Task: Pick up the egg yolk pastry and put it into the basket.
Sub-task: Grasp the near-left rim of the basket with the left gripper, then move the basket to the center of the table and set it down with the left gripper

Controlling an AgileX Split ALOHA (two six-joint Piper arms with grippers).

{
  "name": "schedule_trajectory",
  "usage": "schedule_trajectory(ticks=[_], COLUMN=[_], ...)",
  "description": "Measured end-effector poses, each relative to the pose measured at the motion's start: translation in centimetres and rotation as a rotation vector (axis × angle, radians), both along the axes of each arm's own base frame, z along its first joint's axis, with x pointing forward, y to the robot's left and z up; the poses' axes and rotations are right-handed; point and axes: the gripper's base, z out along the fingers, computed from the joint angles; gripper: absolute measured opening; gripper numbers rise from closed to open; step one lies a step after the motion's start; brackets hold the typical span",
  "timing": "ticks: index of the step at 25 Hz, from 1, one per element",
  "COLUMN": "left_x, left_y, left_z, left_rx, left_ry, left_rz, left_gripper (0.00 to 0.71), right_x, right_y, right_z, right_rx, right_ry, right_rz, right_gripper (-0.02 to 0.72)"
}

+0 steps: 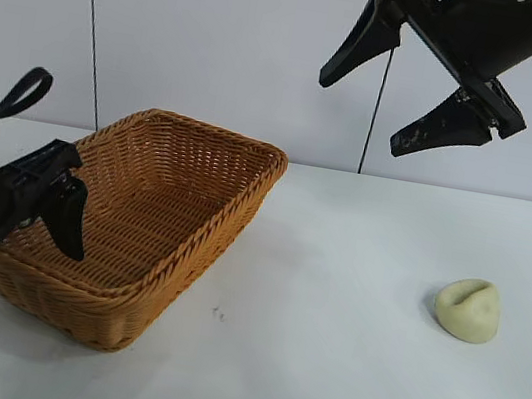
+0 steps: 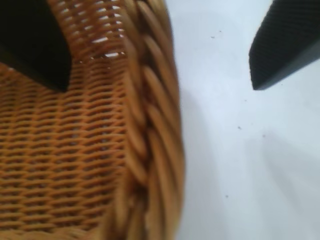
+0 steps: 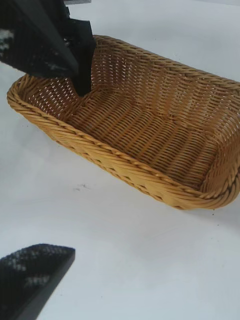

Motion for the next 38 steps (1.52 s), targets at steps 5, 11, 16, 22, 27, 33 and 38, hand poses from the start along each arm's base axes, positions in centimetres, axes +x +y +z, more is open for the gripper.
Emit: schedule_trajectory(ticks=[5, 11, 16, 22, 27, 33, 38], left_x=[0.4, 0.4, 0.7, 3.9, 6.9, 8.7, 10.6], left_y=[0.0, 0.0, 0.0, 2.4, 4.3, 4.4, 3.7], left_z=[-0.4, -0.4, -0.1, 2.5, 5.6, 7.7, 5.5], left_rx=[0.002, 0.002, 0.014, 0.069, 0.076, 0.115, 0.096], left_ry=[-0.029, -0.026, -0.019, -0.025, -0.121, -0.154, -0.061], left_rz=[0.008, 0.008, -0.035, -0.287, -0.475, -0.653, -0.781], left_gripper=[0.626, 0.221, 0.096, 0.096, 0.096, 0.096, 0.096], right_x=[0.0, 0.0, 0.0, 0.0, 0.0, 0.0, -0.1], right_y=[0.0, 0.0, 0.0, 0.0, 0.0, 0.0, 0.0], right_z=[0.0, 0.0, 0.0, 0.0, 0.0, 0.0, 0.0], right_rx=[0.000, 0.000, 0.000, 0.000, 0.000, 0.000, 0.001], right_ry=[-0.001, -0.001, -0.001, -0.001, 0.000, 0.000, 0.005], right_rz=[0.000, 0.000, 0.000, 0.000, 0.001, 0.001, 0.005], right_gripper=[0.644, 0.644, 0.644, 0.644, 0.644, 0.644, 0.644])
